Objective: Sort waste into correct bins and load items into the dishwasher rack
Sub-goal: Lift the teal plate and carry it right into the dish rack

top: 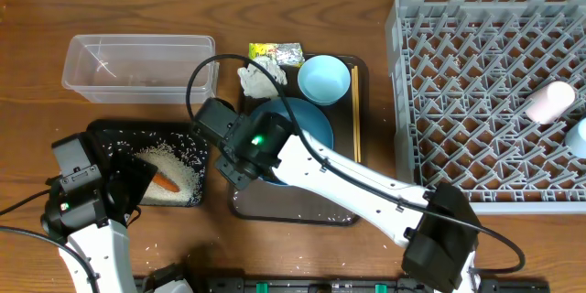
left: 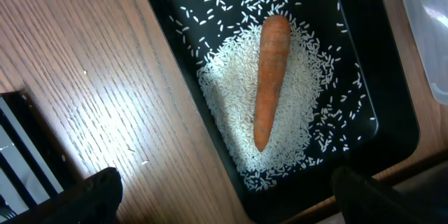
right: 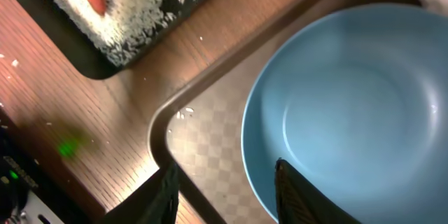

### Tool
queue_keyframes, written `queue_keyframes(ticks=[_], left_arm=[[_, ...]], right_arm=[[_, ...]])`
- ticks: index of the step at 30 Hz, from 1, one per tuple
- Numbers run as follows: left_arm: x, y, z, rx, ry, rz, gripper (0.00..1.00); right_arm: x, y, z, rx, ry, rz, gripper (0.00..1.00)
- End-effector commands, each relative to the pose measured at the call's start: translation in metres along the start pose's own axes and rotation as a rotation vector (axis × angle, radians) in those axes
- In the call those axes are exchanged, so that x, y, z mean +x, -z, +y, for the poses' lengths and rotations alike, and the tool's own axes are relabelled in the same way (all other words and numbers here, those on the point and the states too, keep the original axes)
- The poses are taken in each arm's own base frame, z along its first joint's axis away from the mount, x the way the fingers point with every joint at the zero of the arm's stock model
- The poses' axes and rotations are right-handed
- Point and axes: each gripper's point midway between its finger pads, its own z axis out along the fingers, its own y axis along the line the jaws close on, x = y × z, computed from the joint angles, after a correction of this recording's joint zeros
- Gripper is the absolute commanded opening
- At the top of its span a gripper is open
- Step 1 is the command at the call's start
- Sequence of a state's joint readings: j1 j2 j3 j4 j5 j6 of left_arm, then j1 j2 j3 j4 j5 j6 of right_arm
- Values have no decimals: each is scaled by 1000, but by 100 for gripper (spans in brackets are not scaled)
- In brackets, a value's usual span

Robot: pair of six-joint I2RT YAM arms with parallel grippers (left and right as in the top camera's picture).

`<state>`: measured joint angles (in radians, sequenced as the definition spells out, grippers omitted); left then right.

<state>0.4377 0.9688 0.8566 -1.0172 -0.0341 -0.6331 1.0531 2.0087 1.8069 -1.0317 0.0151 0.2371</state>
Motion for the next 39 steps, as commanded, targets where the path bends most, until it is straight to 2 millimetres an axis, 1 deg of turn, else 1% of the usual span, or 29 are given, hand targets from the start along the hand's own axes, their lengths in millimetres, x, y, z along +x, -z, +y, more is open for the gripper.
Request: queue_keyframes(ticks=[1, 5, 7, 9, 10, 13, 16, 17, 18, 20, 23, 26, 29, 31, 33, 34, 35, 38, 39], left_arm=[[-1, -1, 5, -22, 22, -7, 98], [-1, -1, 5, -22, 22, -7, 98], [-1, -1, 5, -22, 22, -7, 98], [-1, -1, 5, -22, 22, -8, 98], [-1, -1, 5, -22, 22, -7, 98], [-1, -1, 5, -22, 22, -7, 98], [-1, -1, 5, -22, 22, -7, 98], [-1, -1, 5, -22, 22, -7, 98], [-1, -1, 5, -22, 22, -8, 98], [-1, -1, 5, -22, 22, -7, 98], [-1, -1, 5, -22, 22, -7, 98], [-1, -1, 5, -22, 22, -7, 98], [-1, -1, 5, -22, 22, -7, 98], [-1, -1, 5, -22, 22, -7, 98], [-1, -1, 5, -22, 22, -7, 98], [-1, -1, 5, -22, 22, -7, 98], [-1, -1, 5, -22, 22, -7, 98], [-1, -1, 5, -22, 22, -7, 98], [-1, -1, 5, -22, 22, -7, 98]], right_arm=[[27, -44, -3, 24, 14, 111, 44], [46, -81, -7, 41, 14, 181, 45], [53, -96, -9, 49, 14, 214, 45], [58, -107, -9, 54, 16, 233, 42], [60, -112, -10, 56, 15, 242, 39], [61, -116, -10, 58, 8, 246, 27], [58, -113, -9, 55, 8, 235, 4], [56, -110, -8, 54, 8, 230, 1], [53, -106, -8, 52, 8, 224, 1], [45, -93, -6, 49, 8, 212, 1], [30, -60, -3, 41, 7, 177, 1], [6, -16, -4, 41, -9, 88, 1], [-16, 30, -20, 89, -68, -39, 1], [-26, 64, -39, 121, -111, -122, 1], [-31, 95, -58, 125, -155, -186, 1], [-32, 115, -74, 126, -192, -223, 1], [-32, 127, -84, 123, -213, -245, 1], [-26, 165, -127, 118, -306, -308, 1], [-23, 176, -144, 108, -313, -325, 1]])
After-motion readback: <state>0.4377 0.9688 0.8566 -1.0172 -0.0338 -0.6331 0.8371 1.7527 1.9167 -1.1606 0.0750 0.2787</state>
